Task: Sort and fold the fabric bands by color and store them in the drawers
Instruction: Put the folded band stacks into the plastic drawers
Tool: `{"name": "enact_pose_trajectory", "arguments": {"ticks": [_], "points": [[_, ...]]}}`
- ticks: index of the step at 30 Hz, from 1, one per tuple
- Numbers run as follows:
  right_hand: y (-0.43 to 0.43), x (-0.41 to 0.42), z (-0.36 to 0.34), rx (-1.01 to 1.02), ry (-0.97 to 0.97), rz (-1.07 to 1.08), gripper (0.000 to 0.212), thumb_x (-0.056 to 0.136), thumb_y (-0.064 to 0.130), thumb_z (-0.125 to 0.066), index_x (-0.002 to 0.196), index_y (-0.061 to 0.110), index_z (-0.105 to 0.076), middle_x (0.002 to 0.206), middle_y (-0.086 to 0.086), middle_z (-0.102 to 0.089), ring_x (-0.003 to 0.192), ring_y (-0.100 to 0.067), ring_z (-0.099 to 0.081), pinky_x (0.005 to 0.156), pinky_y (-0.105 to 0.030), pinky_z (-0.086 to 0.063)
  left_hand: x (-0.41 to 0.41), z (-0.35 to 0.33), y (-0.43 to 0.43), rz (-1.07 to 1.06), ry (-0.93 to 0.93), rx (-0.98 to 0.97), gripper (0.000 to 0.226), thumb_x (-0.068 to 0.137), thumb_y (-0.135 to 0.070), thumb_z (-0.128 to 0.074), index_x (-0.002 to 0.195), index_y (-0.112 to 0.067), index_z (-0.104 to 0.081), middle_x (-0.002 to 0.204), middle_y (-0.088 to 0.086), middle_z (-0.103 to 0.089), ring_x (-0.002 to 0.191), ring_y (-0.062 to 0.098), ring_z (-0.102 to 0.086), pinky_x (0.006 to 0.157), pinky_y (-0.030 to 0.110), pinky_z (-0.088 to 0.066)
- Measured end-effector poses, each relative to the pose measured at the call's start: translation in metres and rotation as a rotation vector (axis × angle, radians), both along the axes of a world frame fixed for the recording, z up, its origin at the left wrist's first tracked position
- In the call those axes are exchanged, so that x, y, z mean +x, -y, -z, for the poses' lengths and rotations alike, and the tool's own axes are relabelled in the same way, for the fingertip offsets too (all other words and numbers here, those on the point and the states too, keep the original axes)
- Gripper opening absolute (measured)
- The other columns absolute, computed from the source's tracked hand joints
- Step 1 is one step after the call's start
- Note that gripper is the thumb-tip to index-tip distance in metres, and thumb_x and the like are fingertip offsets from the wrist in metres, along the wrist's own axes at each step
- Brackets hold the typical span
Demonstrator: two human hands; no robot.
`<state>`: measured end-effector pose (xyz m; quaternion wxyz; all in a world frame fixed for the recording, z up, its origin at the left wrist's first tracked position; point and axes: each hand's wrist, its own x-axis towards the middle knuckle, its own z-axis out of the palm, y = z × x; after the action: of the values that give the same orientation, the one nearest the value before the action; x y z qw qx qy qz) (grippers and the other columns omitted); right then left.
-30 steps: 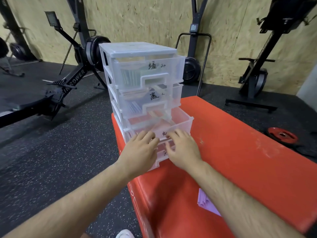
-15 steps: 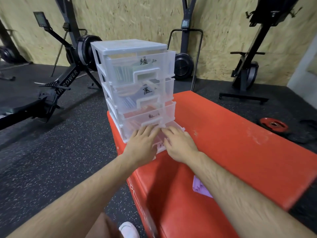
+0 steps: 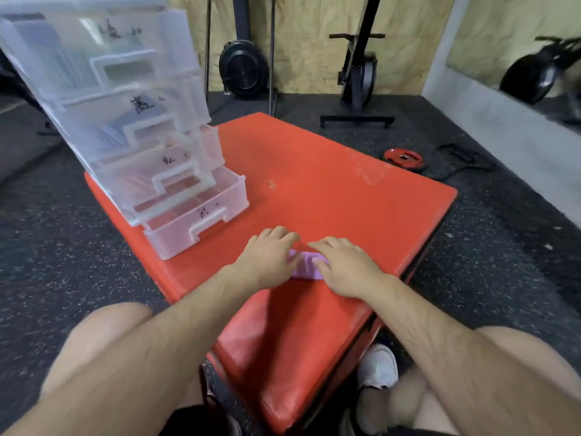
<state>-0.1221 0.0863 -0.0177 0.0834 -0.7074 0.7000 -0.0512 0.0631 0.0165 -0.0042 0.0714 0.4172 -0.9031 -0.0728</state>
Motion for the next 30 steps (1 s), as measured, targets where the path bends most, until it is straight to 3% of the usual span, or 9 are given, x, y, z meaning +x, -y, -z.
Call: {"name": "enact_pose_trajectory", "arguments": {"ticks": [4,9,11,13,15,18,23,27,30], "points": [[-0.006,-0.018,0.01,0.084,0.074,0.03,0.045,0.103,0.032,-0.041,0.148,0.023,-0.043,0.142,-0.006,-0.049,0.128,-0.032,-0.045,0.109,-0.044,-0.037,-0.016,0.005,-0.001,-0.017,0.108,0.186,0.048,0.099,-0.039,-0.042,0.147,-0.035,-0.036,0.139,0.001,-0.046,0.124,0.033,-0.046,0.101,0.045,-0.042],[0.003,-0.013,0.006,0.12,0.218,0.149,0.045,0.097,0.019,-0.053,0.142,0.017,-0.049,0.136,-0.012,-0.049,0.124,-0.034,-0.048,0.107,-0.034,-0.036,-0.013,0.008,0.007,-0.008,0.162,0.241,0.05,0.092,-0.033,-0.051,0.142,-0.036,-0.043,0.123,0.002,-0.045,0.117,0.031,-0.045,0.096,0.045,-0.044],[0.008,-0.012,0.005,0.163,0.269,0.2,0.042,0.09,0.016,-0.056,0.132,0.019,-0.056,0.132,-0.011,-0.048,0.119,-0.033,-0.053,0.104,-0.034,-0.041,-0.011,0.01,0.012,0.003,0.171,0.255,0.053,0.089,-0.037,-0.057,0.141,-0.035,-0.044,0.114,0.001,-0.039,0.109,0.03,-0.041,0.099,0.045,-0.043],[0.012,-0.009,0.002,0.181,0.323,0.21,0.032,0.083,0.013,-0.056,0.111,0.025,-0.065,0.12,-0.008,-0.05,0.105,-0.029,-0.06,0.094,-0.034,-0.049,-0.008,0.011,0.013,0.027,0.176,0.259,0.051,0.085,-0.036,-0.061,0.135,-0.033,-0.048,0.107,-0.002,-0.031,0.1,0.026,-0.035,0.099,0.041,-0.041],[0.013,-0.006,-0.004,0.179,0.34,0.192,0.025,0.08,0.012,-0.054,0.096,0.029,-0.063,0.109,-0.003,-0.047,0.091,-0.026,-0.06,0.085,-0.034,-0.052,-0.005,0.013,0.013,0.036,0.115,0.253,0.045,0.081,-0.039,-0.065,0.124,-0.032,-0.053,0.11,-0.003,-0.032,0.101,0.024,-0.033,0.097,0.036,-0.039],[0.011,-0.003,-0.01,0.117,0.349,0.129,0.021,0.082,0.01,-0.054,0.095,0.024,-0.062,0.103,0.001,-0.046,0.085,-0.024,-0.058,0.08,-0.036,-0.05,0.0,0.01,0.012,0.035,-0.026,0.302,0.051,0.068,-0.058,-0.063,0.111,-0.033,-0.051,0.116,-0.008,-0.042,0.105,0.022,-0.04,0.095,0.035,-0.041],[0.014,0.004,-0.029,-0.041,0.457,0.048,0.02,0.083,0.007,-0.055,0.089,0.025,-0.061,0.085,0.009,-0.062,0.076,-0.014,-0.055,0.061,-0.026,-0.038,0.021,0.001,0.015,0.018,-0.203,0.423,0.034,0.082,-0.038,-0.068,0.103,-0.033,-0.043,0.077,-0.007,-0.068,0.068,0.015,-0.066,0.065,0.031,-0.051],[0.028,0.018,-0.045,-0.197,0.454,-0.018,0.022,0.082,0.005,-0.054,0.095,0.019,-0.063,0.093,0.006,-0.065,0.084,-0.012,-0.055,0.072,-0.025,-0.039,0.053,-0.017,0.025,-0.002,-0.278,0.33,0.013,0.084,-0.018,-0.065,0.081,-0.024,-0.054,0.07,-0.009,-0.065,0.065,0.004,-0.061,0.062,0.028,-0.043],[0.048,0.039,-0.051,-0.27,0.507,-0.062,0.025,0.082,0.004,-0.052,0.098,0.021,-0.062,0.097,0.006,-0.066,0.09,-0.013,-0.058,0.079,-0.028,-0.044,0.087,-0.03,0.035,-0.066,-0.353,0.205,0.008,0.083,-0.018,-0.068,0.084,-0.022,-0.061,0.074,-0.011,-0.057,0.068,0.002,-0.052,0.063,0.025,-0.037]]}}
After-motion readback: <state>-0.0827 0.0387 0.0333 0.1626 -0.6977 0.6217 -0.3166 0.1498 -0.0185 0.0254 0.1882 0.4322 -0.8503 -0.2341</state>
